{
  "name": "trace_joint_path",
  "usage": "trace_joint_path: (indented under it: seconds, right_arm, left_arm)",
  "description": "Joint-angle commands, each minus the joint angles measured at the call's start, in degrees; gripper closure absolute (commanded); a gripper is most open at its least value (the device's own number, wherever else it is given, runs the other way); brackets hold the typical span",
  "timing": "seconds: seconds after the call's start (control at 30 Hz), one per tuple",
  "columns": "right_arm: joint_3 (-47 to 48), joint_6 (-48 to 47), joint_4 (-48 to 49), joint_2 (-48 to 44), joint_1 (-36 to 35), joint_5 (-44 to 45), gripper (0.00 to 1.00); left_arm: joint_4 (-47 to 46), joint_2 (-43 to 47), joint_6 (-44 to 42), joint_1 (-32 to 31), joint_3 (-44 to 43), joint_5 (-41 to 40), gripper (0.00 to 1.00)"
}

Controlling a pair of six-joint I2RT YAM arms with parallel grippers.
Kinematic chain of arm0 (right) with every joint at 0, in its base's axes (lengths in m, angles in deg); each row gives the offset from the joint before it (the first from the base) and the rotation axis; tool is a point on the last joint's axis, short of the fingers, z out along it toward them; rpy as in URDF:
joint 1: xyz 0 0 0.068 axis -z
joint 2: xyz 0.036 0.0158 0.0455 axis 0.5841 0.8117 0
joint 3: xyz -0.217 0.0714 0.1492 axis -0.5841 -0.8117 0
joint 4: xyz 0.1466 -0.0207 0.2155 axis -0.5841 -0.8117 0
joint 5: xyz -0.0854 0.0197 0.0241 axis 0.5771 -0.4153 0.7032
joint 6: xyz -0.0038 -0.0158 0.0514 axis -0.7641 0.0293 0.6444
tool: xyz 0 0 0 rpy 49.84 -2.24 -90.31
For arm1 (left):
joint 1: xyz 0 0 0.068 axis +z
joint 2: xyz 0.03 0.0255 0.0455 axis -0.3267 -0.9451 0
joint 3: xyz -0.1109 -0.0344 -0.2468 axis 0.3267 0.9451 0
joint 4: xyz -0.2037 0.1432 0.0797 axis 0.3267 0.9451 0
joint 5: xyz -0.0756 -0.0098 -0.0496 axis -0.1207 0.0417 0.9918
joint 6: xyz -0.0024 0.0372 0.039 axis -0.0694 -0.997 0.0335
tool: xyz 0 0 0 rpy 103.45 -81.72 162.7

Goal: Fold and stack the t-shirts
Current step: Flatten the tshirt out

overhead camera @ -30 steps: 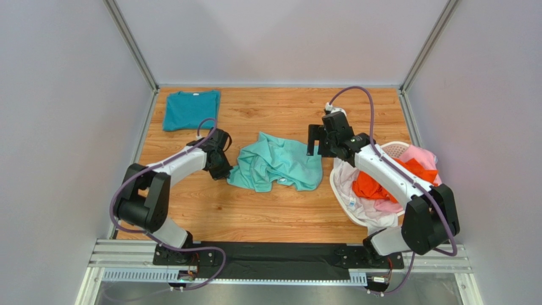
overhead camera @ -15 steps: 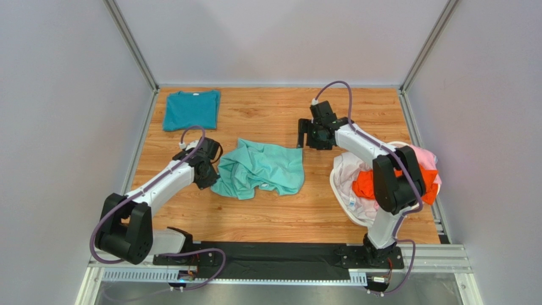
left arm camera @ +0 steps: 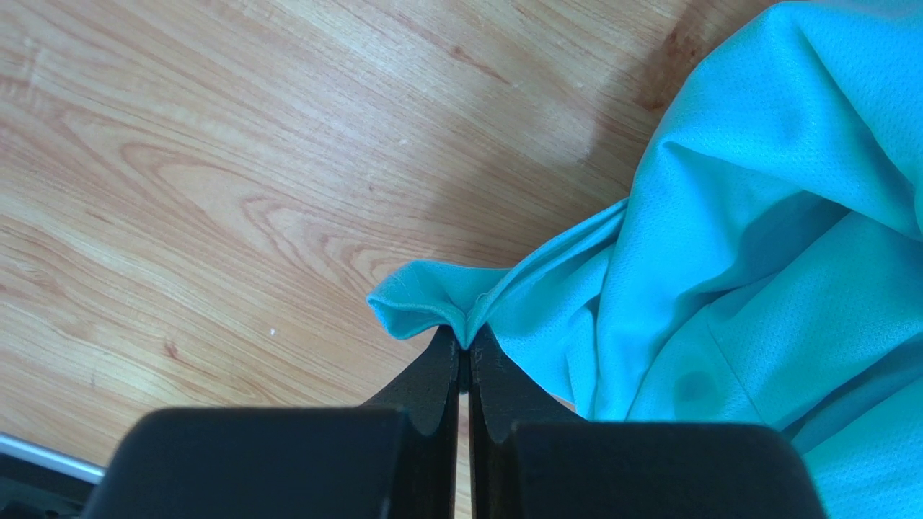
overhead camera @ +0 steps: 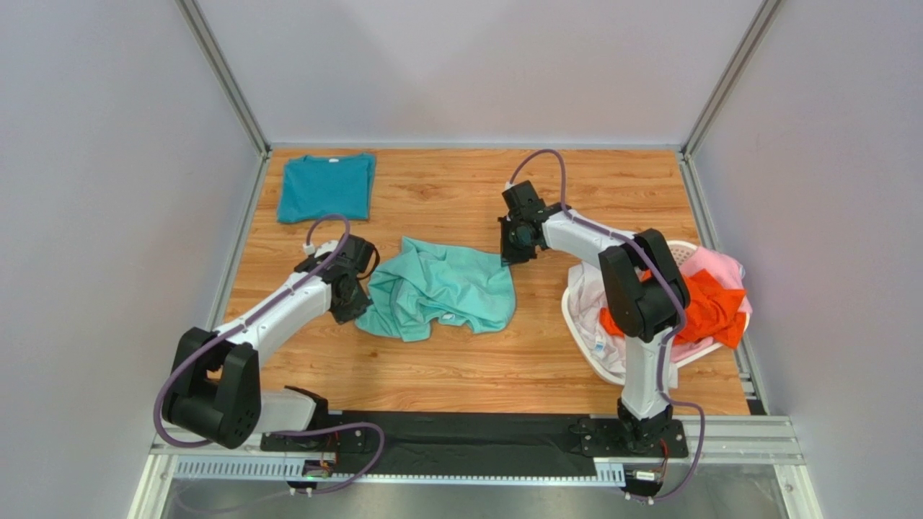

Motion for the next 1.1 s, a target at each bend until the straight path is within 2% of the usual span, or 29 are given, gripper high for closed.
trace_joint_path:
  seconds: [0.0,0.13,0.17,0.3,0.43,0.6,0.73,0.97,1.07]
  right_arm:
    - [1.49,0.73,1.94,-1.13,-1.49,1.7,1.0]
    - [2.1,-0.85,1.16,-7.28,-1.76,7.32,1.0]
    - [2.27,-1.55,0.81,-11.38,-1.76,10.29,1.0]
    - [3.06,-4.54,-1.21,-22.74,-1.67,18.39,1.0]
    - [3.68,-7.79,-2.01,-34.17,-1.67,22.79,1.0]
    - [6.49,-12.45,-2.71,-48.3,-1.67,21.05,1.0]
    - [10.88,-14.38,-4.2,-55.52,-1.76,18.07,1.0]
    - [23.01,-16.85,-9.56,-61.95,-1.67,12.96,1.0]
    - [26.0,-17.82,-10.35,-62.75,-1.67,12.43,1.0]
  left_arm:
    - [1.0,1.17,1.31,0.21,-1.01,-2.17,1.0]
    - [6.08,2.4,1.75,0.48,-5.92,-5.76,1.0]
    - [7.58,3.19,2.45,0.48,-7.33,-7.0,1.0]
    - [14.34,11.44,3.69,0.48,-15.68,-11.74,1.0]
    - [15.41,20.75,2.9,0.48,-21.57,-14.65,1.0]
    - [15.06,31.73,-1.13,0.48,-30.8,-14.48,1.0]
    - [14.18,37.9,-4.65,0.48,-37.48,-13.25,1.0]
    - [13.74,42.48,-10.98,0.48,-54.42,-12.9,1.0]
    - [15.14,42.39,-11.78,0.48,-58.49,-14.47,1.0]
